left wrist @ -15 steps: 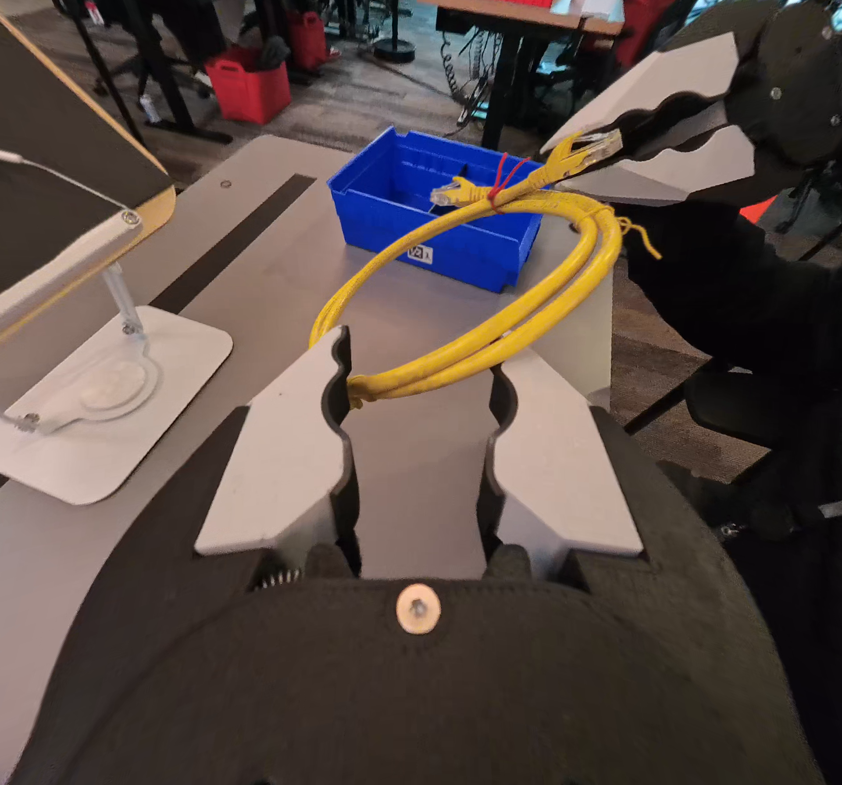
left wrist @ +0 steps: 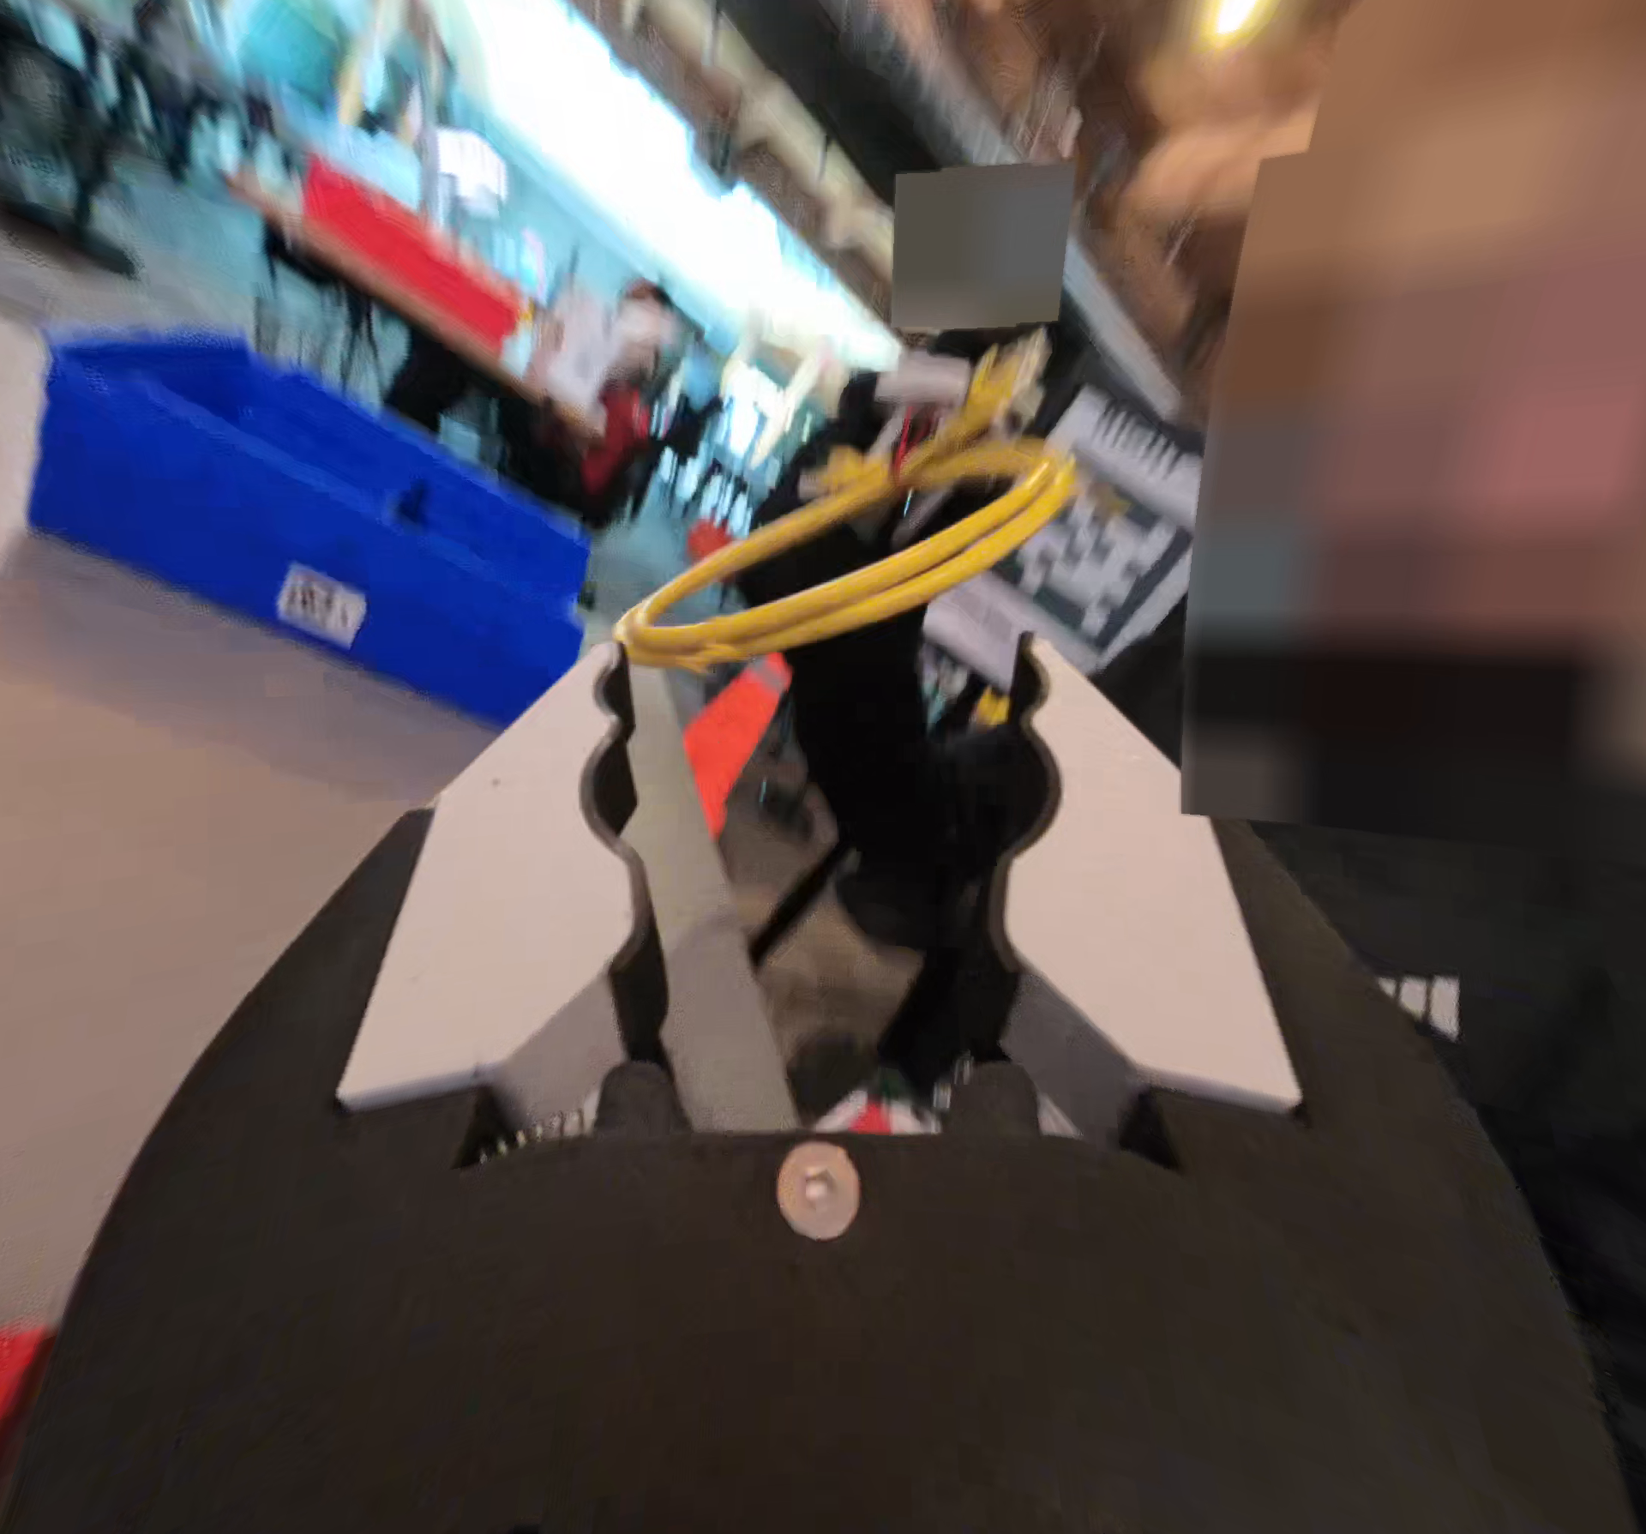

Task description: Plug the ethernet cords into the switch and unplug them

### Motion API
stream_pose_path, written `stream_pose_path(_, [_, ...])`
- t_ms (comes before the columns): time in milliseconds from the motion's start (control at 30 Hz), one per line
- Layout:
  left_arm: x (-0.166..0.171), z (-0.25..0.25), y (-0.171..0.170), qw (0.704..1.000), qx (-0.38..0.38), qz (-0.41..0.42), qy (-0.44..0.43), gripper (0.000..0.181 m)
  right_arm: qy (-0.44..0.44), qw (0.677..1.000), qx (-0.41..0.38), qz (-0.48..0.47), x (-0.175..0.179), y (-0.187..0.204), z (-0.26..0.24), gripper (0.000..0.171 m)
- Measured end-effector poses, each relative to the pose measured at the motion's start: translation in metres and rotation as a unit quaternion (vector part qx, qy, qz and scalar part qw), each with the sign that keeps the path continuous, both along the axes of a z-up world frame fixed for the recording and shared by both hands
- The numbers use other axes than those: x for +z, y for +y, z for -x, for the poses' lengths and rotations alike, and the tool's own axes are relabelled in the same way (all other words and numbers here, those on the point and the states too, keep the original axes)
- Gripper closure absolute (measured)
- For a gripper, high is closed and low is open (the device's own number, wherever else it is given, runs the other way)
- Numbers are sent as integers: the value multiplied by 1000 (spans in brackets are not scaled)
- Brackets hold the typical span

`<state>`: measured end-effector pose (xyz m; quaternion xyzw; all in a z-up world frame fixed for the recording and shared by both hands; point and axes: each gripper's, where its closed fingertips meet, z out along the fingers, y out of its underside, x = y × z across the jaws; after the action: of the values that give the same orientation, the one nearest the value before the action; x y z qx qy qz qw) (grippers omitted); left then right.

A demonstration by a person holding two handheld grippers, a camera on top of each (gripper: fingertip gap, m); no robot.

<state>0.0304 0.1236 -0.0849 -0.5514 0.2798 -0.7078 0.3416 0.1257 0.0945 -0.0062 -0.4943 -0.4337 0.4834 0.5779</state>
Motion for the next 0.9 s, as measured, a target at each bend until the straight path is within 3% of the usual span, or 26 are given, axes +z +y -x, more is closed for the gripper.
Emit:
stream_pose_path(67, [11, 23, 19, 995, 53, 21, -77, 107, 5, 1000, 10, 4, 2, -3, -4, 163])
stream_pose_path(100, [7, 27, 25, 995, 78, 16, -66, 112, -7, 1000, -3, -4, -1, 0, -4, 163])
stream_pose_path(200, [16, 18, 9, 995, 92, -36, -16, 114, -109, 987, -88, -77, -25, 15, 2, 163])
stream_pose_path(367, [42, -29, -21, 977, 134, -127, 104, 125, -232, 929, -208, -198, -57, 37, 9, 163])
stream_pose_path(567, [22, -76, -20, 965, 150, -97, 190, 125, -279, 875, -258, -299, -63, 32, 20, 163])
stream_pose_path(700, [14, -88, -19, 972, 137, -71, 176, 140, -301, 836, -272, -370, -64, 21, 27, 163])
stream_pose_path(767, [14, -89, -19, 975, 133, -68, 163, 165, -306, 823, -276, -390, -64, 19, 28, 163])
stream_pose_path(900, [15, -89, -19, 975, 144, -74, 153, 173, -301, 819, -278, -403, -63, 18, 27, 163])
